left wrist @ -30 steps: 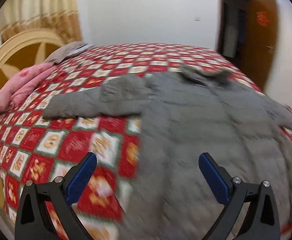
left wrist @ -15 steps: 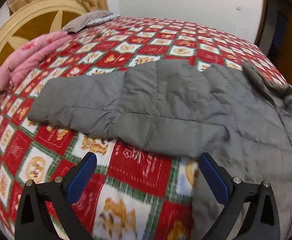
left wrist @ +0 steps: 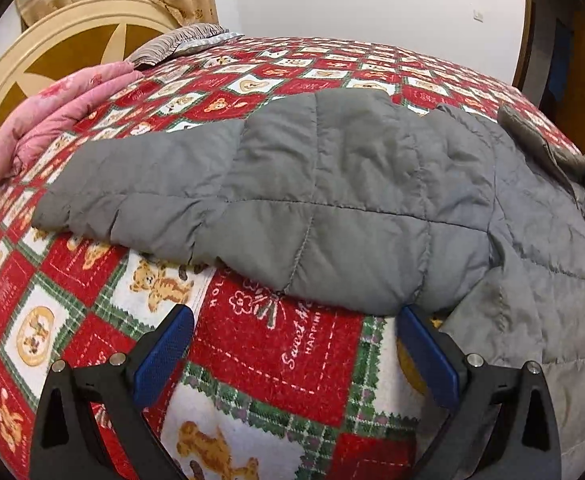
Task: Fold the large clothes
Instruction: 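Grasp the jacket sleeve cuff with the right tool and lift it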
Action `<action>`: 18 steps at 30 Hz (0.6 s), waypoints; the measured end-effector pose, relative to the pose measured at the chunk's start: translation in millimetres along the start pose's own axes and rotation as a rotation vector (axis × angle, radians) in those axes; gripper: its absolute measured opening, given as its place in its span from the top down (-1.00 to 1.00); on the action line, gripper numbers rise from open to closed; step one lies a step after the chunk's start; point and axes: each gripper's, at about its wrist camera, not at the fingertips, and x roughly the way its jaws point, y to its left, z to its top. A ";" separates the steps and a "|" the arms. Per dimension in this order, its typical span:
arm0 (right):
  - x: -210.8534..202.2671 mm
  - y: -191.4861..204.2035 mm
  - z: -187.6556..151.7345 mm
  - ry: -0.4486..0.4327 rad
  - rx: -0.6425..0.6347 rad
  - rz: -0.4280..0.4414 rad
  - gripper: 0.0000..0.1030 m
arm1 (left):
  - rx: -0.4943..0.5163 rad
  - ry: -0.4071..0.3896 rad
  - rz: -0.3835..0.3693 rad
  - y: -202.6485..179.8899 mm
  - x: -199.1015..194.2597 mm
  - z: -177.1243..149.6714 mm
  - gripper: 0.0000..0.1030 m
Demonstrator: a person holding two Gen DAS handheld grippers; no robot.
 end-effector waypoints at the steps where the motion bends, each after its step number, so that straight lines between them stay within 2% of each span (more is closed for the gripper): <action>1: -11.5 11.7 3.3 -0.036 -0.032 0.004 0.73 | -0.010 0.001 -0.010 1.9 0.4 -0.6 -0.98; 6: -82.9 78.6 -7.2 -0.170 -0.262 0.066 0.74 | -0.008 -0.004 -0.009 0.4 1.2 -1.2 -0.98; 10: -143.0 157.7 -49.1 -0.271 -0.496 0.161 0.75 | -0.018 -0.009 -0.024 3.7 0.9 -1.9 -0.98; 15: -183.0 243.5 -114.5 -0.266 -0.676 0.320 0.75 | -0.026 -0.014 -0.037 5.7 1.1 -2.4 -0.98; 18: -199.5 288.9 -163.3 -0.230 -0.763 0.419 0.75 | -0.028 -0.016 -0.043 6.5 1.5 -2.6 -0.98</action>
